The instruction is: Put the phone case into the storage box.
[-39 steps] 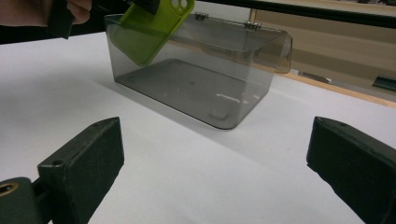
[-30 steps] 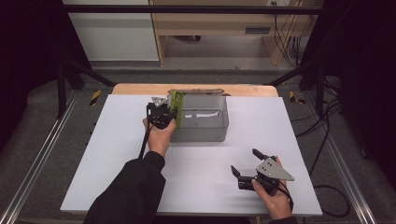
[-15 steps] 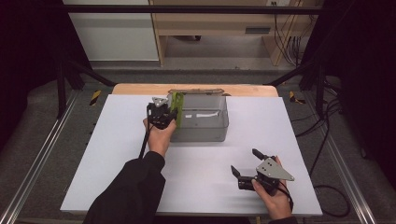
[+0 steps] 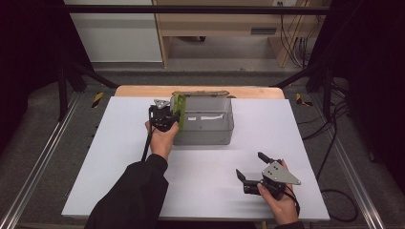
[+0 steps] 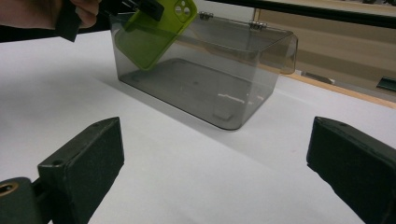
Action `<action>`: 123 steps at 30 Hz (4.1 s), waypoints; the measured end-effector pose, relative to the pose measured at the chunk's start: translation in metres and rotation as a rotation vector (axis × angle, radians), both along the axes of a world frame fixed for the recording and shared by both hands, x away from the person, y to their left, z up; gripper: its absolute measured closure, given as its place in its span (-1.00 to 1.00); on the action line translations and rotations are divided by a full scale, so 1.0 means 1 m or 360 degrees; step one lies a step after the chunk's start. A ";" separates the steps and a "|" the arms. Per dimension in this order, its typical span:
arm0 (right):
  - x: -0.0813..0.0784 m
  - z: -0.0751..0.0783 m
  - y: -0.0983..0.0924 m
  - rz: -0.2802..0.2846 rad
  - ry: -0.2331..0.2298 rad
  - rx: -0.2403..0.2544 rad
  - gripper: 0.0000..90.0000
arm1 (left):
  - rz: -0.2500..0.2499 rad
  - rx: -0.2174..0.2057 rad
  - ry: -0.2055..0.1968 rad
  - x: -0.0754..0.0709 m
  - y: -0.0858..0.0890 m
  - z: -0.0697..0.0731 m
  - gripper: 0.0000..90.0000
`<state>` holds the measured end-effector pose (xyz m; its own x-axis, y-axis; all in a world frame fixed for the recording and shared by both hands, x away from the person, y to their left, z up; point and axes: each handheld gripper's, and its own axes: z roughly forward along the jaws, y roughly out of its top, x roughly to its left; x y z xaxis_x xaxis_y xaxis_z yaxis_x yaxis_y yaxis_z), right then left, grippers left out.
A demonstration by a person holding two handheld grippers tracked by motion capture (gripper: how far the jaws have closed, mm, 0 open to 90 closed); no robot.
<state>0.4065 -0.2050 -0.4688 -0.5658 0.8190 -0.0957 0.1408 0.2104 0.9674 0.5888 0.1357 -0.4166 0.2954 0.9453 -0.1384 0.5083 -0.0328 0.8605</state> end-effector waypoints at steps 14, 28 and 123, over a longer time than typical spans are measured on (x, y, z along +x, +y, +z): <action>0.000 0.000 0.000 0.0002 0.0001 0.0001 -0.91 | 0.0019 -0.0014 0.0013 0.001 -0.002 -0.003 0.72; 0.000 0.000 0.001 0.0010 0.0001 -0.0005 -0.91 | 0.0030 -0.0019 0.0034 0.001 -0.003 -0.003 0.72; -0.001 0.000 0.003 0.0030 0.0015 -0.0017 -0.91 | -0.0134 0.0024 -0.0176 -0.001 -0.018 0.009 0.50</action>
